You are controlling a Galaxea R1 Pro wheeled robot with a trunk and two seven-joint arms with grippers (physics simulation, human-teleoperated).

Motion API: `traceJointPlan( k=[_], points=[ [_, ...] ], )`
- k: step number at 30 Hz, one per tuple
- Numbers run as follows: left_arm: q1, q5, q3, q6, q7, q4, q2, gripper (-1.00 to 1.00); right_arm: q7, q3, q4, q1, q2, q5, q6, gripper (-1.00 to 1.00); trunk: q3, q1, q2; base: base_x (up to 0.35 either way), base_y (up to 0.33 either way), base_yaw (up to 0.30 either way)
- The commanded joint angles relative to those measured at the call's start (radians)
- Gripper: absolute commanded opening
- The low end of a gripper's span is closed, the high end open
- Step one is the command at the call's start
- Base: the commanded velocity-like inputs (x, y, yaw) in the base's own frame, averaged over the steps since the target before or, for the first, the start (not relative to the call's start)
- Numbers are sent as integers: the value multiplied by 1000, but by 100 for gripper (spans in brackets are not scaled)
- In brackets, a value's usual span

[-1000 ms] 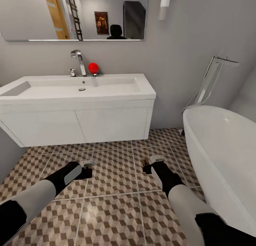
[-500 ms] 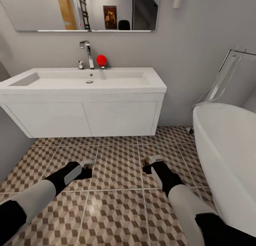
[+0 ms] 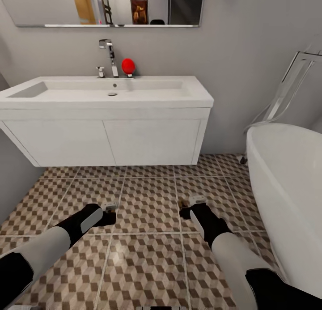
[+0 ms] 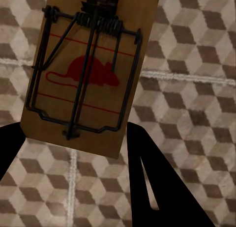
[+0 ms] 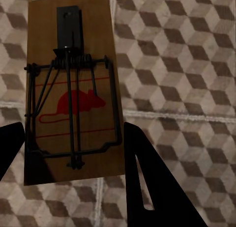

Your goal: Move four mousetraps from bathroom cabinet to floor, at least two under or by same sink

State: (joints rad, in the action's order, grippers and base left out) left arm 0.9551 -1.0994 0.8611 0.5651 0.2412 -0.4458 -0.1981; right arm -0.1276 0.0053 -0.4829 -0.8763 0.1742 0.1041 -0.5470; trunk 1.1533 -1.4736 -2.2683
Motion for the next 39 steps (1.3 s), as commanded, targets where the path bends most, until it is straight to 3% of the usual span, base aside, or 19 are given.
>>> traceJointPlan(
  k=[1, 28, 33, 39],
  points=[
    [1, -7, 7, 2, 10, -3, -1, -100, -3, 1, -2, 0, 0, 8, -7, -100, 6, -4, -8, 0, 0, 0],
    [1, -7, 7, 2, 10, -4, 0, -100, -4, 1, -3, 0, 0, 10, -7, -100, 133, -107, -197, 0, 0, 0],
    [1, -7, 7, 1, 11, -4, 0, -100, -3, 3, -42, 0, 0, 11, -6, -100, 157, -126, -232, 0, 0, 0],
    [1, -7, 7, 2, 10, -4, 0, -100, 0, 5, -100, -1, 0, 12, -7, -100, 189, -129, -233, 0, 0, 0]
  ],
)
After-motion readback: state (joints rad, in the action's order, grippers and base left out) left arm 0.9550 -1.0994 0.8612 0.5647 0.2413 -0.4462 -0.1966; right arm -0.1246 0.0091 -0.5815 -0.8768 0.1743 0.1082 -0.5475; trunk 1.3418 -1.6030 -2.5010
